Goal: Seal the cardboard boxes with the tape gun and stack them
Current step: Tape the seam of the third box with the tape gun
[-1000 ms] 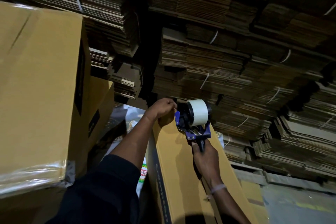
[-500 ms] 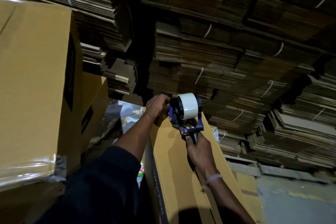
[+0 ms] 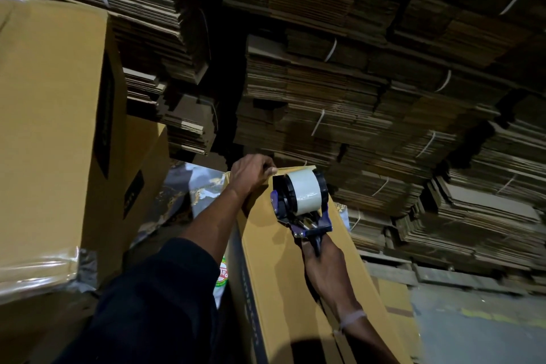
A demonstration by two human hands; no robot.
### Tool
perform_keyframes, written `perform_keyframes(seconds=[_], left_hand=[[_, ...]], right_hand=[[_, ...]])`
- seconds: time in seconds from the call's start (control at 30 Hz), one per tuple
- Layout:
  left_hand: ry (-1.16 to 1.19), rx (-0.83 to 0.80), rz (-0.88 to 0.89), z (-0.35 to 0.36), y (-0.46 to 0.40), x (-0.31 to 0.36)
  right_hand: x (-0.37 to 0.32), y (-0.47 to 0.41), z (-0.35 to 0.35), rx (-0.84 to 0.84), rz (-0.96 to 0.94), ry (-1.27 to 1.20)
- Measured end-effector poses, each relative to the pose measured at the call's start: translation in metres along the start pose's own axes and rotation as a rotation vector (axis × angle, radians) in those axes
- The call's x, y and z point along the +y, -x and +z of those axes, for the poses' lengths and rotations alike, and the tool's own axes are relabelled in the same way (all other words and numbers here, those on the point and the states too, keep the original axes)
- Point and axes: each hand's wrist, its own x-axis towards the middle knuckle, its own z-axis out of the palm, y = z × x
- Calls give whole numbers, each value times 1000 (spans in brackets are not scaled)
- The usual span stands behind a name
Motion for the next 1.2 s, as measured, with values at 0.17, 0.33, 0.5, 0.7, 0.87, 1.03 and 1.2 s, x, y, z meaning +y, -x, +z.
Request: perform_keyframes(seconds=[0.17, 0.33, 0.5, 0.7, 0.87, 1.03, 1.2], left_hand=[[-17, -27, -11, -3, -16, -4], [-5, -23, 11, 0, -17, -7], [-27, -30, 6, -1, -16, -1], [-66, 21, -57, 4, -14, 10], [-95, 37, -44, 4, -8, 12], [-206, -108, 227, 12, 20, 5], [-231, -308, 349, 20, 63, -1]], right_hand=[[-7, -11, 5, -6, 39, -56], [-5, -13, 12, 1, 94, -66], [-7, -6, 11, 45, 69, -28], [8, 25, -4, 36, 59, 23], [27, 51, -6, 61, 77, 30], [31, 54, -5, 54, 68, 24], [30, 53, 0, 46, 58, 31]])
